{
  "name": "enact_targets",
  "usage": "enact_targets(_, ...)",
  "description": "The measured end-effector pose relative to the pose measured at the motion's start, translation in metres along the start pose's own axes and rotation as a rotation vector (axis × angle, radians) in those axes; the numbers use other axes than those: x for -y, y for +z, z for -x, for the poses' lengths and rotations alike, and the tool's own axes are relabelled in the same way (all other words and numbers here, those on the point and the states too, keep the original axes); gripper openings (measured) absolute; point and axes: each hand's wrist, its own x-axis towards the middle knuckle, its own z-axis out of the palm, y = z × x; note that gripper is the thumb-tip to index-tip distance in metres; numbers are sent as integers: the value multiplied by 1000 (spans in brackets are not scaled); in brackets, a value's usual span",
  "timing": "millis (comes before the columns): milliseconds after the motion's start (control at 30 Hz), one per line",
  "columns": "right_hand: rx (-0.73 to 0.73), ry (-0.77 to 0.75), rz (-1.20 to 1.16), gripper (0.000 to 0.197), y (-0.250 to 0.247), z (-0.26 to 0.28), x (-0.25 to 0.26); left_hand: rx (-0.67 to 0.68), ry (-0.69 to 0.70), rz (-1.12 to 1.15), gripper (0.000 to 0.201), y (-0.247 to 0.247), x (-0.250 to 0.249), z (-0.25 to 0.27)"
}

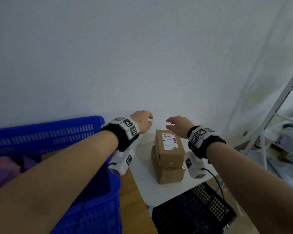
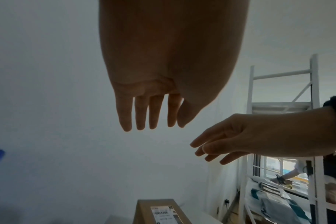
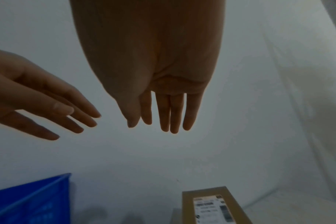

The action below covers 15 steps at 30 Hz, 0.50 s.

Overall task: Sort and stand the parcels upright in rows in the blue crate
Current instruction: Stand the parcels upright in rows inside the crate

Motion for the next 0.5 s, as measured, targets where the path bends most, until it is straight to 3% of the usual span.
enact_targets(333, -52, -211, -75, 39, 15, 59, 142, -78, -94, -117, 39, -65, 86, 129)
enact_targets(500, 4, -312, -54, 40, 33, 74, 198, -110, -200, -137, 38, -83, 131, 185)
